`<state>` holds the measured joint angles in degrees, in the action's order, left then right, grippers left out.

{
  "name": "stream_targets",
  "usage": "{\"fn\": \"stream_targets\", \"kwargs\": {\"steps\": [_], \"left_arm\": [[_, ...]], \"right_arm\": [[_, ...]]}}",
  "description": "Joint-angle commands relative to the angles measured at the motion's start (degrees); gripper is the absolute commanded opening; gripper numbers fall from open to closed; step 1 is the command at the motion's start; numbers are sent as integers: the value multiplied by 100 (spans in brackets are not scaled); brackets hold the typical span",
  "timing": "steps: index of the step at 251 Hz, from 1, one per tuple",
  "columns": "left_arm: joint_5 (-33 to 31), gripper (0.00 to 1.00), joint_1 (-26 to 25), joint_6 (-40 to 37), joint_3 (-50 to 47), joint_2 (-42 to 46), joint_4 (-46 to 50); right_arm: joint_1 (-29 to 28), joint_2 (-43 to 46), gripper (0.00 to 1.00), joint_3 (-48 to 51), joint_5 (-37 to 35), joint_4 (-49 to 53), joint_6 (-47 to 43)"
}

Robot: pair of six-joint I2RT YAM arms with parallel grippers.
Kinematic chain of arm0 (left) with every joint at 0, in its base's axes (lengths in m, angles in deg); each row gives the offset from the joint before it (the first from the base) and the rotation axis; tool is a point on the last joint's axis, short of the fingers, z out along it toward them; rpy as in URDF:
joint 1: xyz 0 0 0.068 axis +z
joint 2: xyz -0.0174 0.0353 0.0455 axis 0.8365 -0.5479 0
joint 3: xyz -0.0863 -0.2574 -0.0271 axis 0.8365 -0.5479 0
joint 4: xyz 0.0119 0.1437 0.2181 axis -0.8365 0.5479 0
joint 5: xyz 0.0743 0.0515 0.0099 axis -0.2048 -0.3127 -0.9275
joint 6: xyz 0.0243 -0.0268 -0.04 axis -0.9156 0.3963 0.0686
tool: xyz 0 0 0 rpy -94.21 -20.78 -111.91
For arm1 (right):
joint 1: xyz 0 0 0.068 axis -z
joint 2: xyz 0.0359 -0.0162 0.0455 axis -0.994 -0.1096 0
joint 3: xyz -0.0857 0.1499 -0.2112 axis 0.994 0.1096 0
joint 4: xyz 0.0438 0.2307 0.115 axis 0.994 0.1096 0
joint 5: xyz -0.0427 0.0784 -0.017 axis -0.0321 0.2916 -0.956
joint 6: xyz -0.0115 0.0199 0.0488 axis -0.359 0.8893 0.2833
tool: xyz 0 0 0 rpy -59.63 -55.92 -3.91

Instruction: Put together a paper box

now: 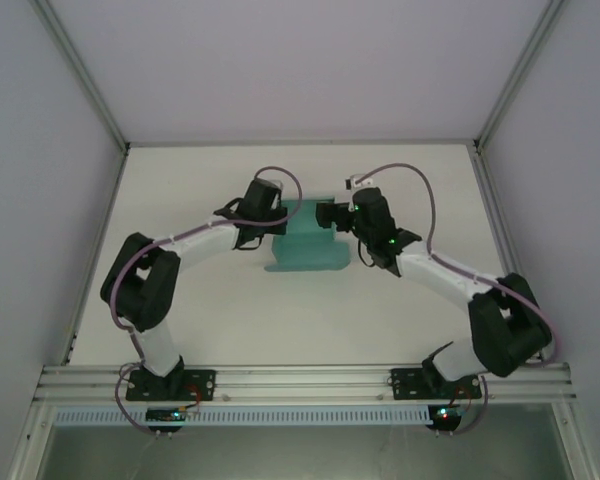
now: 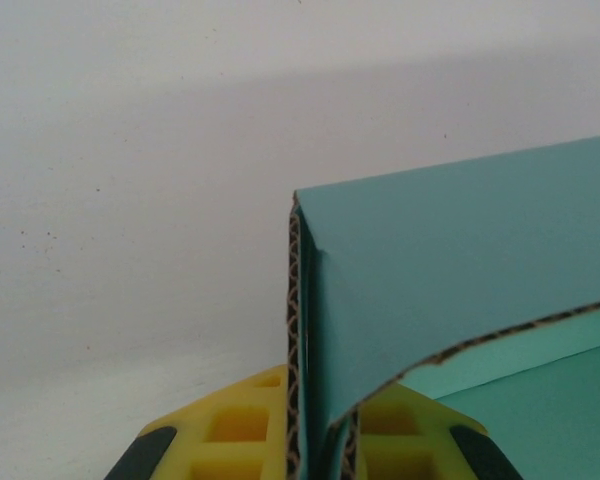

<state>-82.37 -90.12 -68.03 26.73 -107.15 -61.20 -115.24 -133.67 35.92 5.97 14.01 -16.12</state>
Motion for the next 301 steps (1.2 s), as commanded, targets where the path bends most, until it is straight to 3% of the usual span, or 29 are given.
{"fn": "stream_targets", "kwargs": {"steps": [1,40,54,68,81,111,180,227,250,257,269,301], "left_arm": [[849,0,221,-1320,460,197,773],[1878,0,244,-3314,989,91,2731],[1740,0,65,-3855,1077,17,3337],[1200,0,-178,-4153,1121,-55,3635],[654,0,-382,-4234,1197,-158,3793],[72,0,-560,-4206,1584,-511,4026],[-2263,0,-980,-3911,2503,-1858,3616],[-2907,0,-1126,-4051,2964,-2681,3528],[-2916,0,-1142,-4114,3138,-2962,3581],[-2865,7,-1143,-4101,3162,-2987,3580],[-2650,34,-1144,-4103,3174,-2948,3588],[-2280,54,-1143,-4255,3115,-2552,3558]], "right_arm": [[174,649,99,214,133,585,-165],[636,1345,99,226,465,1845,33],[818,1463,99,206,699,2255,90],[995,1529,99,200,860,2559,132],[1136,1549,99,200,936,2753,165],[1372,1550,99,281,1003,2837,207],[1785,1355,99,398,1216,2648,347],[2026,1111,99,342,1442,2554,415],[2113,984,99,322,1522,2551,461],[2137,954,99,316,1565,2554,468],[2157,918,99,314,1633,2548,472],[2212,918,99,330,1786,2617,469]]}}
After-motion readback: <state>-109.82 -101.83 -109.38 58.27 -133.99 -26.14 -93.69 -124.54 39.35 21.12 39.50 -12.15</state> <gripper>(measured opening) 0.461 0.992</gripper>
